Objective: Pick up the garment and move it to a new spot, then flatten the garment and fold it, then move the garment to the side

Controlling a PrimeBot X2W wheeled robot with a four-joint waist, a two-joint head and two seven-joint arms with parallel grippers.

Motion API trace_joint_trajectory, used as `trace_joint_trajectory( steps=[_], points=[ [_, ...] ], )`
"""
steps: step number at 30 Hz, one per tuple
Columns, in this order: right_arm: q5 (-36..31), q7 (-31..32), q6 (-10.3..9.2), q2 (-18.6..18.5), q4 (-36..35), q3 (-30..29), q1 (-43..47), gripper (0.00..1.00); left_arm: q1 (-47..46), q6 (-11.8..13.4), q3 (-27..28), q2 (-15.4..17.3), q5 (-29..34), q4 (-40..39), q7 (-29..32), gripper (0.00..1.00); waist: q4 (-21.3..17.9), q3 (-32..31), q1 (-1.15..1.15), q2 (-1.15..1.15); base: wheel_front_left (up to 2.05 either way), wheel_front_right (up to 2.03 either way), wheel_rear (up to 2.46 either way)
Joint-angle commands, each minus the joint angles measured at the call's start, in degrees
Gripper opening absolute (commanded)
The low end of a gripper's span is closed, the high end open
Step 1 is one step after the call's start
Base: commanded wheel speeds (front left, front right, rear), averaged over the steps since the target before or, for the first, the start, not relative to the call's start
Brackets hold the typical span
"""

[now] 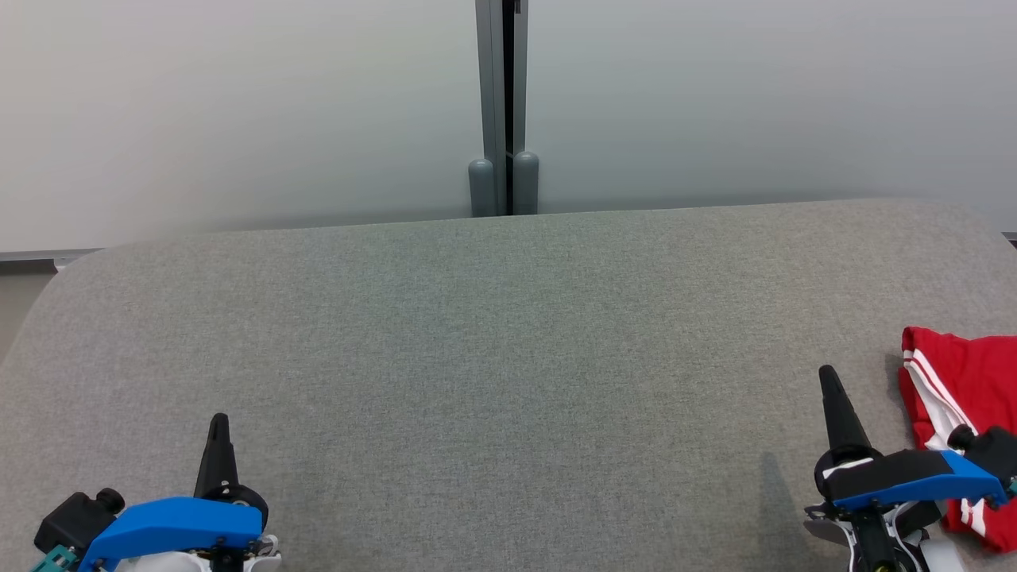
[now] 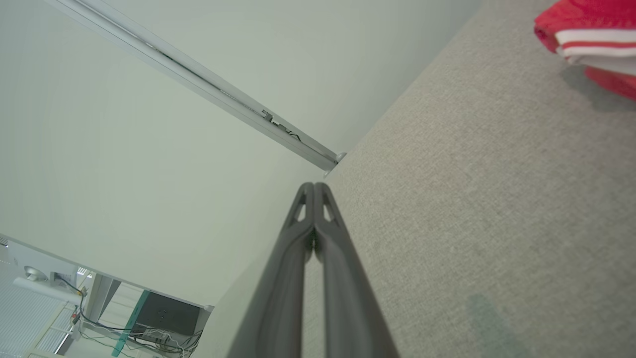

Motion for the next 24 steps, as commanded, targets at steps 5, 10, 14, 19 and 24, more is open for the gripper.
trace_joint_trajectory(
  steps=[5, 10, 14, 19, 24],
  points=[
    [4.3, 1.1, 0.01, -0.4, -1.4, -0.4, 0.3, 0.00, -1.5, -0.3, 0.4, 0.3, -4.1, -1.4, 1.0, 0.00, 0.1, 0.0, 0.00, 0.00, 0.00, 0.00, 0.00],
    [7.5, 1.9, 0.01, -0.5, -2.0, -0.5, 0.7, 0.00, -1.6, -0.5, 0.5, 0.3, -7.3, -1.8, 1.8, 0.00, 0.1, 0.0, 0.00, 0.00, 0.00, 0.00, 0.00],
    [10.0, 2.5, 0.01, -0.5, -2.4, -0.7, 0.9, 0.00, -1.6, -0.6, 0.6, 0.3, -9.7, -2.2, 2.4, 0.00, 0.2, 0.0, 0.00, 0.00, 0.00, 0.00, 0.00],
    [13.0, 3.3, 0.01, -0.5, -2.9, -0.9, 1.2, 0.00, -1.7, -0.7, 0.6, 0.3, -12.6, -2.6, 3.2, 0.00, 0.2, 0.0, 0.00, 0.00, 0.00, 0.00, 0.00],
    [15.8, 4.0, 0.01, -0.5, -3.3, -1.0, 1.5, 0.00, -1.8, -0.8, 0.7, 0.3, -15.4, -3.0, 3.8, 0.00, 0.3, 0.0, 0.00, 0.00, 0.00, 0.00, 0.00]
  ],
)
